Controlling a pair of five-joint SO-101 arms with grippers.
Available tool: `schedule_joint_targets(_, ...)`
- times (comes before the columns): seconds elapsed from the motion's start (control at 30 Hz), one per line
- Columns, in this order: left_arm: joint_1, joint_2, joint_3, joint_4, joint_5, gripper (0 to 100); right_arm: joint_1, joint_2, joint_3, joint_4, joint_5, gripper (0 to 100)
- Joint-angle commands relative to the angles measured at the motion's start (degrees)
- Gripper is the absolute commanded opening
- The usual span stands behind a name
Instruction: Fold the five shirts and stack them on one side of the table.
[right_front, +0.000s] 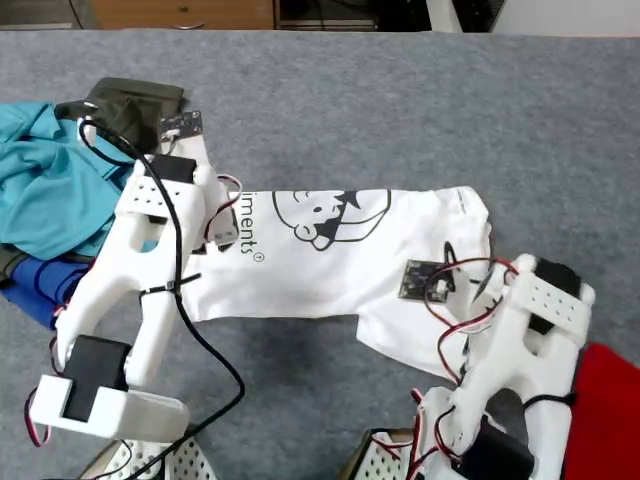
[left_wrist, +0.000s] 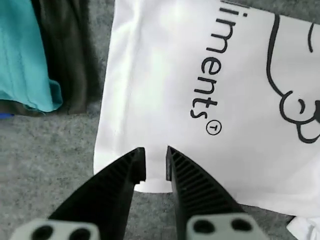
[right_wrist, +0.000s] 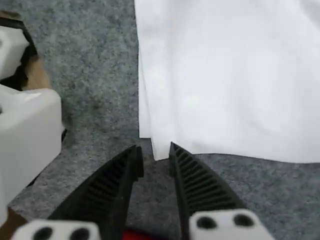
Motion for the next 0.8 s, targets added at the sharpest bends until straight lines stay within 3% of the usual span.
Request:
schedule_joint_targets(0.0,-2.46,-0.31,-2.81,2.99,1.76,20,3.38,-1.54,0.04,-0.26,0.7,15.3)
schedule_joint_targets(0.17,-4.13,-0.31,1.58,3.43,0.0,21,7.43,-1.27,0.22,-0.26,0.35,15.4)
schedule_joint_targets(0.37,-2.02,-0.31,13.27,-4.13,0.53,21,4.53,-1.1,6.02,-1.58,-1.05,15.4)
schedule_joint_targets(0.53,-1.58,-0.22,13.71,-5.89,3.16,21,3.65,-1.1,9.8,-10.2,-4.13,15.3)
schedule_joint_targets(0.77,-1.49,-0.22,13.71,-7.47,4.13,21,3.91,-1.54,6.11,-7.3,-4.04,15.3)
